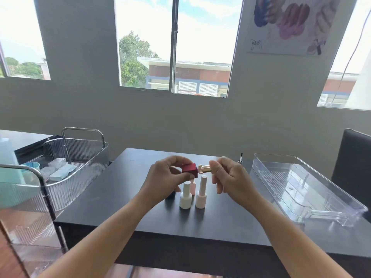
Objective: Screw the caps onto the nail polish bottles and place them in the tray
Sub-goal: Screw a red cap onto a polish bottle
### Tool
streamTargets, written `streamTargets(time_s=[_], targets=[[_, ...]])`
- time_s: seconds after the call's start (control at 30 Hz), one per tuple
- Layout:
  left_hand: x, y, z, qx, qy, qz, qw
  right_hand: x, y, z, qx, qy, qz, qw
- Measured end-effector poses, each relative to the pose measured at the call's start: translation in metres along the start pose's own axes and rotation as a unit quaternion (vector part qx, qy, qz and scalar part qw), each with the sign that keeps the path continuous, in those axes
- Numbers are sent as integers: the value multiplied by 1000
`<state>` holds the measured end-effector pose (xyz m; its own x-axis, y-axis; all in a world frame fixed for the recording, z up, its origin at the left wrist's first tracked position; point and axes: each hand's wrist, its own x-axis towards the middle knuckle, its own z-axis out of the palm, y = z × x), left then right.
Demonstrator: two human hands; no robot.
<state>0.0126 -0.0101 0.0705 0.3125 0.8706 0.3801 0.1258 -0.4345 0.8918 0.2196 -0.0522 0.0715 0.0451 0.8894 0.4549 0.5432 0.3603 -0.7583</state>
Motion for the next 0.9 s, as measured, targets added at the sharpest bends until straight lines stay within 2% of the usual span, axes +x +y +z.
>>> streamTargets(time_s=[0.17,0.3,0.43,0.6,0.77,0.9], targets=[[-1,2,1,3,-2,12,1000,2,-5,0,-26,14,39,999],[-1,3,-1,11,-3,13,1000,6,-6,-5,-64,-29,99,993],[1,2,-5,16,0,12,1000,4,-3,-11,-97,-57,25,993],[3,5,-6,12,-7,13,1000,1,-8,-12,-137,-48,-59,988],[5,6,-7,19,-14,22,999,1,-18,-15,-226,-33,-58,972],[4,4,-8,28,-14,23,999,0,-19,-12,-232,-38,-24,972]])
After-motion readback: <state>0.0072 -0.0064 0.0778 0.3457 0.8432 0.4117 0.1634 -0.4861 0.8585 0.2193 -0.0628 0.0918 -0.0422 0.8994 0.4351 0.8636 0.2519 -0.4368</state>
